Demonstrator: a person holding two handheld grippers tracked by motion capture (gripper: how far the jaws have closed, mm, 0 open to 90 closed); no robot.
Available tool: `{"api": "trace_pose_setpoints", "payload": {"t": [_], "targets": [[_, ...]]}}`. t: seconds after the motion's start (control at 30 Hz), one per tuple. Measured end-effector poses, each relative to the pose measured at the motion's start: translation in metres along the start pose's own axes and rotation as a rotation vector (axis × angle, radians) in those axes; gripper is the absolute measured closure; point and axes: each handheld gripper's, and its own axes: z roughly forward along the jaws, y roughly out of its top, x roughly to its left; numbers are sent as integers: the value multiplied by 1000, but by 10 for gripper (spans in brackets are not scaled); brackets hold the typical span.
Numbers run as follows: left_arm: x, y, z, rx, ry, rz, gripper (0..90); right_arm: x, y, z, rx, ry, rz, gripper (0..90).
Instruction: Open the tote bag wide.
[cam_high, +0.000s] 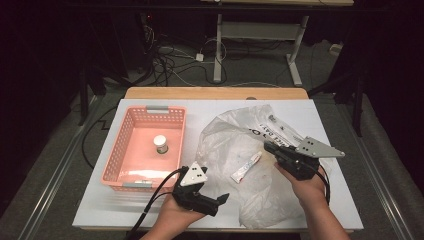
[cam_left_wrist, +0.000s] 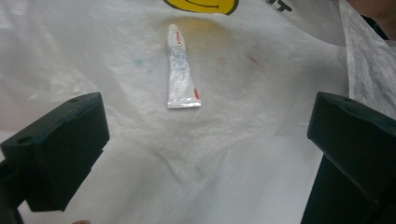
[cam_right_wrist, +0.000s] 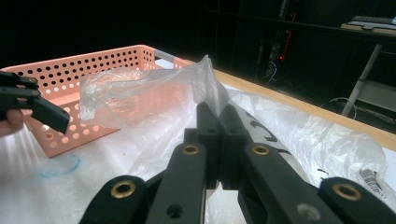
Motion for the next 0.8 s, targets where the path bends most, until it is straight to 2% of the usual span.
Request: {"api": "trace_pose_setpoints", "payload": {"t": [0.13,0.27,0.37,0.73,0.8], "targets": [[3,-5,-15,-26,16,15,0,-1,1,-1,-5,-3,4,900],[11,-8,-27,-33,34,-17,0,-2,0,-1,-5,-3,-1,900],[18,-13,-36,-46,59,-41,0,0,1,-1,-4,-3,0,900],[48,-25,-59,-43,160,-99,0,-1,2,-3,-13,-1,0,900],[53,-26,-62,-45,166,-116,0,-1,2,-3,-14,0,0,900]]}}
